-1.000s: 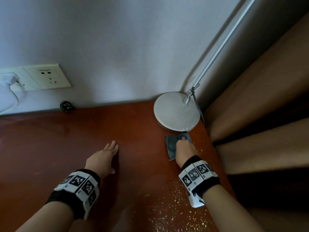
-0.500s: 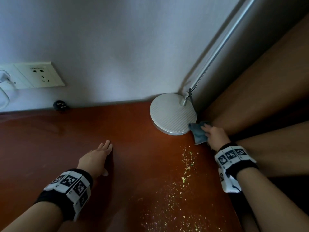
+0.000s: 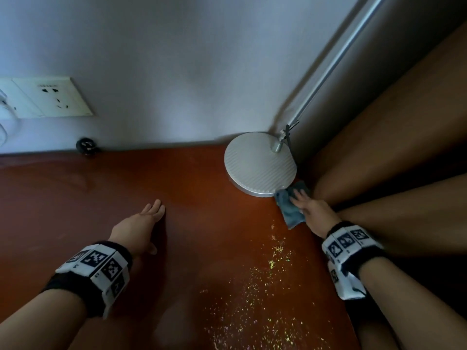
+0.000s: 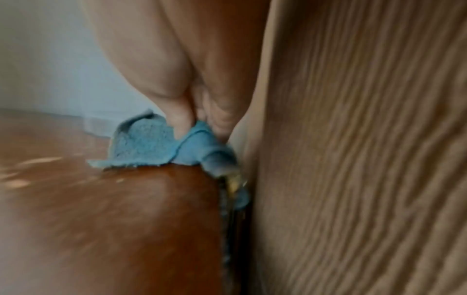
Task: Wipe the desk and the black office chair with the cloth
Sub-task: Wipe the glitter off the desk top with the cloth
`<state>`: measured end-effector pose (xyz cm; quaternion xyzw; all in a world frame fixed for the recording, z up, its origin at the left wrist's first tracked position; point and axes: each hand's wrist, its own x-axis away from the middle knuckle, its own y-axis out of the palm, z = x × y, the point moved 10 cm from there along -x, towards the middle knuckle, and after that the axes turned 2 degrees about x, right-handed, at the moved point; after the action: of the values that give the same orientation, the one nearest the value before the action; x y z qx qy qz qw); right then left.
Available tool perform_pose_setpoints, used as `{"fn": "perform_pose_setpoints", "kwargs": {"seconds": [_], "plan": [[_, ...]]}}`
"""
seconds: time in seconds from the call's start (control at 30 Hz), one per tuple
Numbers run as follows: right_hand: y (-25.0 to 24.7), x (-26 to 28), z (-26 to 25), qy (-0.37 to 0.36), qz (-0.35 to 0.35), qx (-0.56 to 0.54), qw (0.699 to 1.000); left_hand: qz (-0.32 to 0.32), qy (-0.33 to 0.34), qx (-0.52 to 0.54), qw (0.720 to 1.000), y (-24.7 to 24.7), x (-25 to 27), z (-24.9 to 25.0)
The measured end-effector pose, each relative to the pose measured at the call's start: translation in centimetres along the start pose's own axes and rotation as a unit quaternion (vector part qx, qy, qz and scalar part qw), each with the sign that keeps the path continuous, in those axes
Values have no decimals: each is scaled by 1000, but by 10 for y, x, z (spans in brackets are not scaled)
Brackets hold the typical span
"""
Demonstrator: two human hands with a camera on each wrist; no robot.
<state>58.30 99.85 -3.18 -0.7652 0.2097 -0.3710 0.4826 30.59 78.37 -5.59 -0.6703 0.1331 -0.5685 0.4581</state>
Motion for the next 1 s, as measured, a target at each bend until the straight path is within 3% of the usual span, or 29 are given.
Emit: {"fn": "perform_pose_setpoints", "kwargs": {"seconds": [0.07,0.17,0.23,0.3,0.4,0.57,0.63,0.7,0.77,0.9,1.0], "plan": [[23,11,-31,-76,-24,19,997,0,-2,3,1000,0,0,0],[57,57,-73,-234,-108,27,966,1,-4,3,1000,1,0,-2],[42,55,-67,-216,-102,-33,971,2,-4,6,1000,1,0,-2],[10,29,-41,-132,-27,-99,986,9,-4,6,1000,2,2,-1],[0,8,-29,-70,-12,-27,997,11,-3,12,1000,4,4,-1],[60,77,-81,-248,-111,70,960,11,5,26,1000,9,12,0],[57,89,-82,-276,-112,47,953,14,6,26,1000,11,16,0],[19,66,-63,-203,-41,-38,978,16,4,28,999,15,19,1],[-20,38,-31,-107,46,-53,992,19,1,32,999,18,22,1],[5,14,-9,1,-59,136,989,19,-1,42,999,22,25,1],[27,32,-17,-42,-64,153,985,17,-4,42,999,23,26,0]]}}
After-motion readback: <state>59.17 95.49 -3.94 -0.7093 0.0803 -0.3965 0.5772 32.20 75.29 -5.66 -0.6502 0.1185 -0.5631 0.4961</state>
